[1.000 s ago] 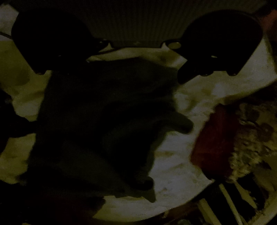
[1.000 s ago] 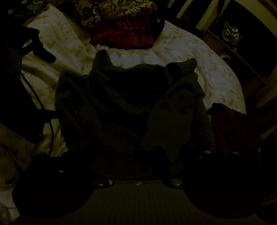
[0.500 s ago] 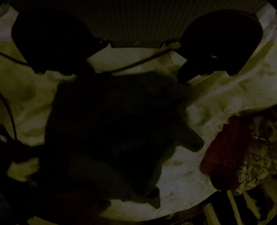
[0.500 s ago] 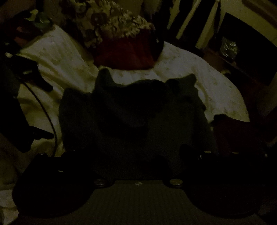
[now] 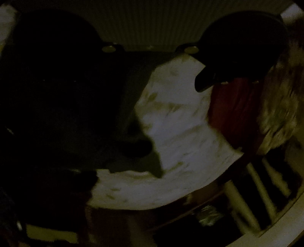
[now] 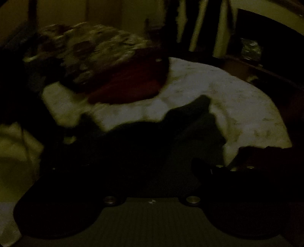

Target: Fold small clothes

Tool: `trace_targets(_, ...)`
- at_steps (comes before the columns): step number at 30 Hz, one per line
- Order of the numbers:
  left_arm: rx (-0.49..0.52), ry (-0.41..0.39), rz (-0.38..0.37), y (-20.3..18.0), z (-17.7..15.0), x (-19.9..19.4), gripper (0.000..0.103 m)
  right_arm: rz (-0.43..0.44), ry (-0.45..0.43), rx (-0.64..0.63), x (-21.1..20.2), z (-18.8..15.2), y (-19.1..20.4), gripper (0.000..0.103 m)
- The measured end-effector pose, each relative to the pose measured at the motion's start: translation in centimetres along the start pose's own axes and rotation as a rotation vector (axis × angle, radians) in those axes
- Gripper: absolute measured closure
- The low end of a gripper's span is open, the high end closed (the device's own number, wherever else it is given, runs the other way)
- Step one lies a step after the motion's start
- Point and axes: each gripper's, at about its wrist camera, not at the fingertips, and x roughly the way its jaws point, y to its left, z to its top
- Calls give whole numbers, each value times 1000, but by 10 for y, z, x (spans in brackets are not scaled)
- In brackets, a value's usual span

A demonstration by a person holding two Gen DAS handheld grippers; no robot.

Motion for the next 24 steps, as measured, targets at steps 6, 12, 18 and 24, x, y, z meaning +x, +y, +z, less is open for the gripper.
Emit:
trace_targets(6, 64, 58, 61, -32, 8, 66, 28, -55, 93, 200, 73, 7, -42, 0)
trace_targets(12, -106, 136, -87, -20, -16, 97, 94, -75, 164, 195, 119, -25, -34, 0)
trace_targets(18, -263, 60, -129, 33, -5, 73, 96, -26, 50, 201, 85, -26, -24, 72)
trace_targets(24, -421, -11, -89, 114, 24, 42, 96, -15, -96, 197, 23, 36, -46, 73)
